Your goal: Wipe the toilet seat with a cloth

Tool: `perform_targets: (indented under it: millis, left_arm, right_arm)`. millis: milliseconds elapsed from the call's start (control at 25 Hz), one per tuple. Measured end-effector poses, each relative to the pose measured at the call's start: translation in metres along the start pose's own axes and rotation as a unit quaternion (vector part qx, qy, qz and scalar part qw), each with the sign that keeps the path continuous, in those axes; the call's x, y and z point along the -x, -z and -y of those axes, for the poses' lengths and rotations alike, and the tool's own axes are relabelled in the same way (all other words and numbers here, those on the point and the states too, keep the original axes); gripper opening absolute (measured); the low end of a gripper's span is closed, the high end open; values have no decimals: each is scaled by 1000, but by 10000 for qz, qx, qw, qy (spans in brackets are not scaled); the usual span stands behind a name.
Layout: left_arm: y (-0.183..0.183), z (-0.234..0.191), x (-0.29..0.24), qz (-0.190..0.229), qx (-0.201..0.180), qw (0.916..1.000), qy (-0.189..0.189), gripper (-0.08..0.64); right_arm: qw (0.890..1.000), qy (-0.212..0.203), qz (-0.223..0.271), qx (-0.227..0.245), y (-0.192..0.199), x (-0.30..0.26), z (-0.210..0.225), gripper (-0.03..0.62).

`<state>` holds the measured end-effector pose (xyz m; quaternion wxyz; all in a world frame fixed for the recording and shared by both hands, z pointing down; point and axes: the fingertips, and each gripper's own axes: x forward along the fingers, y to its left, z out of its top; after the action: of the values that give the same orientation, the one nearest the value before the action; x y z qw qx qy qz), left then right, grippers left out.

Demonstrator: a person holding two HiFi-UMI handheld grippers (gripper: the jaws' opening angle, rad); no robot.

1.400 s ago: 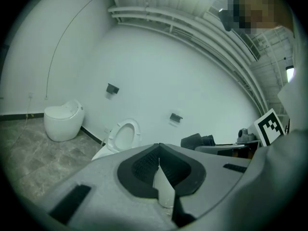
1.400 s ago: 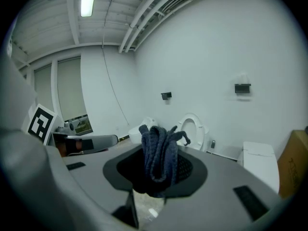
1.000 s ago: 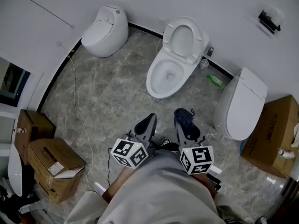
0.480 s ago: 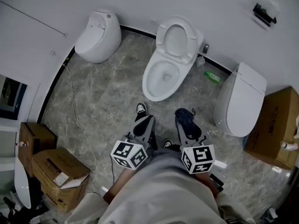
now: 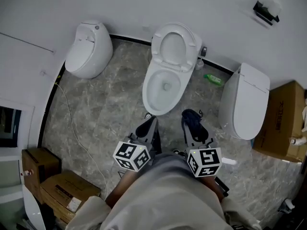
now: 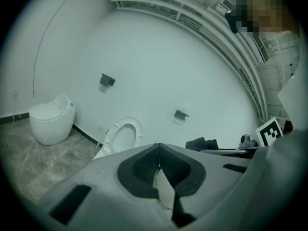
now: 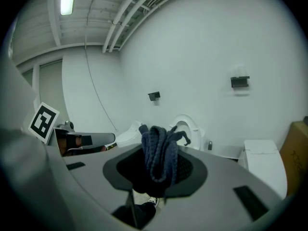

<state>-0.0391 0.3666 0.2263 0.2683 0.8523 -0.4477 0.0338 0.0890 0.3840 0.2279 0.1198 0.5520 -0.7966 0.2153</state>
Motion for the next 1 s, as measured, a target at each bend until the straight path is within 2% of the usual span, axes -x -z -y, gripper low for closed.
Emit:
perform_targets:
  millis: [160,440,680,880,1000]
  left_arm:
    - [-29,-37,-21,-188,-67,9998,93,9]
    - [-83,-87,-58,-261,-247,9971,675,9]
    - [-120,-136,-92,-443,-544,9942,819,9]
    - [-142,-171,-114,-626,-636,9927,817,9]
    - [-150,-188,-123,-703,-624,9917,875,9]
  right_arm:
    - [9995,272,-78,-132,-18,-40,-3,106]
    - [9979,610,-195,-92,-51,-113,-21,105]
    - [9972,689,-52,-294,-84,-174,-36,100]
    - [9926,1097,-309,-414,-90,-212,-33,98]
    - [9887,1292,-380,-661,-89,-230,-28,97]
